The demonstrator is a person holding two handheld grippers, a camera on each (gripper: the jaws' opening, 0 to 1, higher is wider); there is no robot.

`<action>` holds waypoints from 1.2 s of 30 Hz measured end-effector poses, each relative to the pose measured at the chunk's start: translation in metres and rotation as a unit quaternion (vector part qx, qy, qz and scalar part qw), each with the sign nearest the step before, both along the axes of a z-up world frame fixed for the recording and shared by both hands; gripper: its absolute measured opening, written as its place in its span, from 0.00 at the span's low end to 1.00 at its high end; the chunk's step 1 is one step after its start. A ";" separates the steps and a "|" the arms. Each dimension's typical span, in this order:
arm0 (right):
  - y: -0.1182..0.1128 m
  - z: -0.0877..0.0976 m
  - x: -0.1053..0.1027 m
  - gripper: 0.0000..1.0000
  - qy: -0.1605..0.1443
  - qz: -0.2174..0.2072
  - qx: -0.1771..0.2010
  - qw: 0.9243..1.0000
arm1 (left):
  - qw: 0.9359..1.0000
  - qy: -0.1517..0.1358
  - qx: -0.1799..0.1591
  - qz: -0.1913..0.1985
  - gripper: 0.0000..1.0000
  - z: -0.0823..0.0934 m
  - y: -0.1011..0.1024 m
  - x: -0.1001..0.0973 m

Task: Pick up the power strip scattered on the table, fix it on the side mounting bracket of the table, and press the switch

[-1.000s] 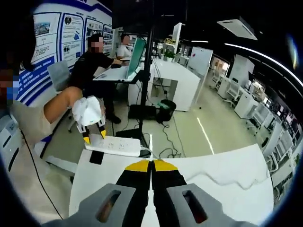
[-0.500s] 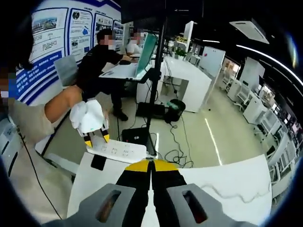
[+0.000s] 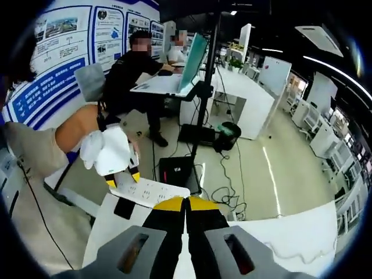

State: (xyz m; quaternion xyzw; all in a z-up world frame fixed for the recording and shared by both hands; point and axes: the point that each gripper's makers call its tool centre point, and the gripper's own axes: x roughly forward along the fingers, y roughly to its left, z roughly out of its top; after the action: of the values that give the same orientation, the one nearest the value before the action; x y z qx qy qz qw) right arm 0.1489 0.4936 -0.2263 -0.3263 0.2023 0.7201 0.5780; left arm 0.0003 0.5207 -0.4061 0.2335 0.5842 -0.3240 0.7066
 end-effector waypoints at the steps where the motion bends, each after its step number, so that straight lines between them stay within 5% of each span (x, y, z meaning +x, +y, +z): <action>1: 0.004 -0.002 -0.001 0.00 0.003 0.002 -0.004 1.000 | 1.000 0.000 0.001 0.000 0.42 0.000 0.000 0.000; 28: 0.040 -0.055 -0.038 0.00 -0.009 0.074 -0.111 0.991 | 1.000 -0.009 -0.005 -0.003 0.42 0.001 -0.002 0.001; 36: 0.042 -0.088 -0.042 0.00 -0.011 0.075 -0.157 0.985 | 1.000 -0.011 -0.006 -0.006 0.41 0.001 -0.003 0.001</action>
State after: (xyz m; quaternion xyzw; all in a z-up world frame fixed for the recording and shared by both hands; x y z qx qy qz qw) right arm 0.1065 0.5352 -0.3140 -0.4349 0.2814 0.7174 0.4658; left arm 0.0008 0.5176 -0.4051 0.2364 0.5729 -0.3288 0.7126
